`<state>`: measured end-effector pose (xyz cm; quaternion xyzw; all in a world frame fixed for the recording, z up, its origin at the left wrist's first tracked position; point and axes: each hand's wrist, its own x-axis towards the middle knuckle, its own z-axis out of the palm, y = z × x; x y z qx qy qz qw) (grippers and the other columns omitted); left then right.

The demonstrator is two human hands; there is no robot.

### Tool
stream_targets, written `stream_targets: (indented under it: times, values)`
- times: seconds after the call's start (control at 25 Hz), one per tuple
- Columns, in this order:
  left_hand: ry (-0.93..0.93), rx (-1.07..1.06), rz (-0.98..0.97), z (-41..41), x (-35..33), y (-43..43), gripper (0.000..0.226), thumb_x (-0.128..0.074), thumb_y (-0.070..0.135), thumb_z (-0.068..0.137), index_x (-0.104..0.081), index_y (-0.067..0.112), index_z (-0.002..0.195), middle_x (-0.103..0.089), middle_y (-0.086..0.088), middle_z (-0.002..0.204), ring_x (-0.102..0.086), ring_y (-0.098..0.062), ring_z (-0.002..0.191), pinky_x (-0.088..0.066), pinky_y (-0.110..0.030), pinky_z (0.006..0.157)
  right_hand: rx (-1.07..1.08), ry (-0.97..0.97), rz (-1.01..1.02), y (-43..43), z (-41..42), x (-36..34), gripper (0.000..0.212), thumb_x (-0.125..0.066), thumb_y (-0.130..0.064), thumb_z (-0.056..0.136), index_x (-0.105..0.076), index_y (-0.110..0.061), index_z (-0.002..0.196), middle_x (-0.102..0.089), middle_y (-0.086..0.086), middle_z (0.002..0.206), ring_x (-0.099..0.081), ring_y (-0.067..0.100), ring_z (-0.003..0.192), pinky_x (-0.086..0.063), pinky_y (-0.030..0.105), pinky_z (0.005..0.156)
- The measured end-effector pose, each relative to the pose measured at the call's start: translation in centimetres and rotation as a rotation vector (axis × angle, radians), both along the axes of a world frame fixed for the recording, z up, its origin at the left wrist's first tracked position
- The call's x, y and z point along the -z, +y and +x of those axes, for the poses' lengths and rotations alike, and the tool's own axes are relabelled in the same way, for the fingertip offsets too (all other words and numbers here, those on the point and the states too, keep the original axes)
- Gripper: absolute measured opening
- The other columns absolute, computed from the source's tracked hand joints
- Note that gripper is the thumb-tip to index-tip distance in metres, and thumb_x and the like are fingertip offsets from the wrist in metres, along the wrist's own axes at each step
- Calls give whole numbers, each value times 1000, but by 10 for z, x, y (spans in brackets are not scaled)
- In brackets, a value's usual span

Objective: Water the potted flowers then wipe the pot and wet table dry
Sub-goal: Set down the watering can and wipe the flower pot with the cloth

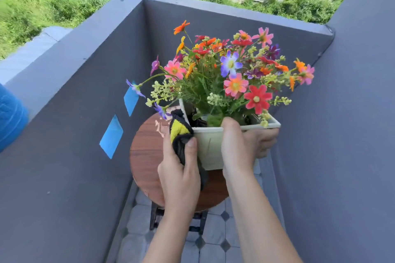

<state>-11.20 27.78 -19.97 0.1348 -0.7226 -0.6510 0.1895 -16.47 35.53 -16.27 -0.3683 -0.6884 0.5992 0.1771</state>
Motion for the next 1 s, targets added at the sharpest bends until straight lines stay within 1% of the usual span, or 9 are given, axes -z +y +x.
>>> stream_targets:
  times: [0.12,0.2,0.32,0.4,0.52,0.6,0.72,0.88,1.0]
  values:
    - [-14,79,-13,-2,-10,3,23,-39,41,87,-45,58,101,-60,40,78,-53,14,70,-38,-3,63,-102,-87,-38,22,-10,1,102,-50,-31,53,-15,-13,148,-22,6,149,-28,32,135,-34,43,96]
    - [-8,136,-13,-18,-14,-2,23,-37,42,89,-49,60,98,-60,40,82,-52,18,77,-37,-2,67,-151,-138,-124,38,-18,-2,94,-49,-32,56,-22,-14,144,-29,8,143,-41,34,124,-45,48,89]
    - [25,147,-12,-40,-12,-3,47,-36,47,90,-51,27,130,-67,23,98,-54,14,92,-37,-3,75,-219,-148,-208,50,-24,-11,52,-49,-26,76,-31,-14,124,-34,7,119,-45,26,84,-40,34,57]
    - [116,201,-76,-28,-11,8,59,-35,54,88,-43,22,138,-64,0,121,-55,-7,111,-38,-9,85,-224,-151,-239,54,-28,-12,65,-47,-30,65,-31,-18,127,-36,8,127,-45,26,84,-41,33,54]
    - [181,271,-130,-7,-20,24,42,-31,65,86,-23,70,127,-54,-18,134,-49,-28,119,-35,-5,87,-251,-170,-242,56,-30,-11,79,-42,-30,54,-33,-19,131,-38,8,133,-47,29,89,-45,33,53]
    - [137,179,-112,-21,-17,21,44,-33,60,87,-27,65,130,-52,-13,138,-47,-20,122,-35,-6,90,-289,-177,-274,59,-29,-11,57,-43,-31,54,-38,-18,109,-38,4,114,-44,27,78,-45,32,51]
    - [-40,3,8,-64,-12,0,54,-31,49,92,-35,29,141,-50,-3,141,-44,-20,128,-34,-32,104,-330,-181,-322,61,-25,-6,34,-45,-32,61,-39,-17,91,-33,2,93,-41,27,73,-47,36,54]
    - [-232,-104,120,-66,-1,-4,44,-29,39,99,-38,22,139,-53,-6,134,-45,-25,124,-31,-28,87,-308,-164,-327,57,-25,3,59,-44,-35,51,-32,-21,108,-35,2,113,-45,28,93,-48,35,52]
    - [-164,-64,83,-30,8,6,35,-33,35,99,-46,30,131,-61,15,113,-51,-13,113,-34,-16,83,-289,-164,-332,56,-29,7,62,-43,-36,50,-31,-24,110,-39,3,121,-46,29,93,-49,34,51]
